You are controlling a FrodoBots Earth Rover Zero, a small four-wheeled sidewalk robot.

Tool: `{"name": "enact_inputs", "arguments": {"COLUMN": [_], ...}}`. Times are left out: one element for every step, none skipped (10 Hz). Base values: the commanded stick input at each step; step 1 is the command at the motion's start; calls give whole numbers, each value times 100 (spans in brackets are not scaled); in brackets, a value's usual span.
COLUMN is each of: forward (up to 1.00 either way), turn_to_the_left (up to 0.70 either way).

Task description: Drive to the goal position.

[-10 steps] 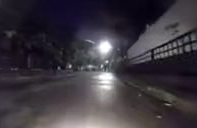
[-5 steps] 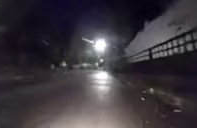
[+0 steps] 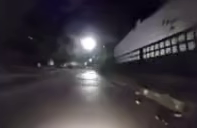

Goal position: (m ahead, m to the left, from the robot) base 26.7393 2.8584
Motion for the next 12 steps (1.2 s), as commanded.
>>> {"name": "enact_inputs", "arguments": {"forward": [70, 70, 70, 70, 70, 70, 70, 70, 70, 70, 70, 70], "turn_to_the_left": [0, 0, 0, 0, 0, 0, 0, 0, 0, 0, -9, -19]}}
